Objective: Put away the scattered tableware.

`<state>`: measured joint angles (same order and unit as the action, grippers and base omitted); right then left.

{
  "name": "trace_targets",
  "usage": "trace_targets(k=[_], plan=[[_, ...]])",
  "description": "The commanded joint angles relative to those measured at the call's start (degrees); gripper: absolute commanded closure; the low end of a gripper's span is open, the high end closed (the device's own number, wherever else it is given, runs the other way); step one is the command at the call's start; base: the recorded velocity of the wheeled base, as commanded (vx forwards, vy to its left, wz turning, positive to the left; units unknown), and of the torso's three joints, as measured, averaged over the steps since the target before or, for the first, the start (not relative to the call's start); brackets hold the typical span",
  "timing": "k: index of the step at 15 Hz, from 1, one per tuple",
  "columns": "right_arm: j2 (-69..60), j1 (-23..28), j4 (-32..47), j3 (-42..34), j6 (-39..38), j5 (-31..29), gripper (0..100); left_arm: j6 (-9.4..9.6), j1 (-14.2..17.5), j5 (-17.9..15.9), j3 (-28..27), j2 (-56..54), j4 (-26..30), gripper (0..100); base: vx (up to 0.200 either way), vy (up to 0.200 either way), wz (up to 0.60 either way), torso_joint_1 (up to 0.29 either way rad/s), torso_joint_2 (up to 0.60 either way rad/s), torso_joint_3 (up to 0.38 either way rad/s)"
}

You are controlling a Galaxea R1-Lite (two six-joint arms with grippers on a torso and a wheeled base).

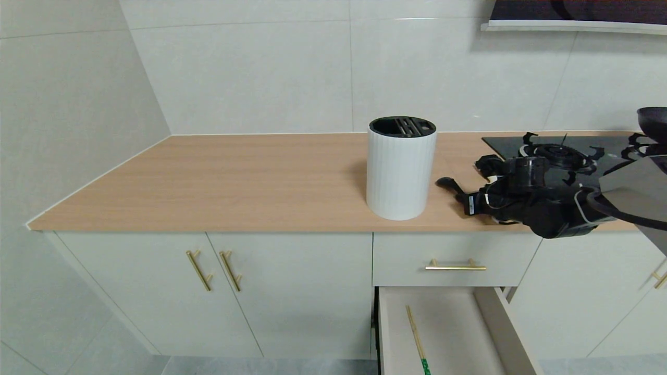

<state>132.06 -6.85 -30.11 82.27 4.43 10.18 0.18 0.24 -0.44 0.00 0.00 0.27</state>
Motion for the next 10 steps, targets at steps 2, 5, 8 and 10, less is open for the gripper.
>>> trace_targets(k=[2, 5, 8, 10], plan=[[-0.5, -0.1, 0.4, -0.1, 0.1, 0.0, 100, -0.01, 0.0, 0.0, 0.0, 0.0, 0.0, 0, 0.000, 0.000, 0.00, 0.000, 0.00, 0.000], [-9.5, -2.0, 8.8, -1.8, -1.7, -2.9, 100, -0.01, 0.0, 0.0, 0.0, 0.0, 0.0, 0, 0.000, 0.000, 0.00, 0.000, 0.00, 0.000], [-22.9, -6.0, 24.7, -4.3, -10.6, -5.3, 100, -0.01, 0.0, 0.0, 0.0, 0.0, 0.0, 0, 0.000, 0.000, 0.00, 0.000, 0.00, 0.000], [-31.3, -7.7, 33.1, -7.0, -13.3, -7.6, 100, -0.01, 0.0, 0.0, 0.0, 0.0, 0.0, 0, 0.000, 0.000, 0.00, 0.000, 0.00, 0.000]])
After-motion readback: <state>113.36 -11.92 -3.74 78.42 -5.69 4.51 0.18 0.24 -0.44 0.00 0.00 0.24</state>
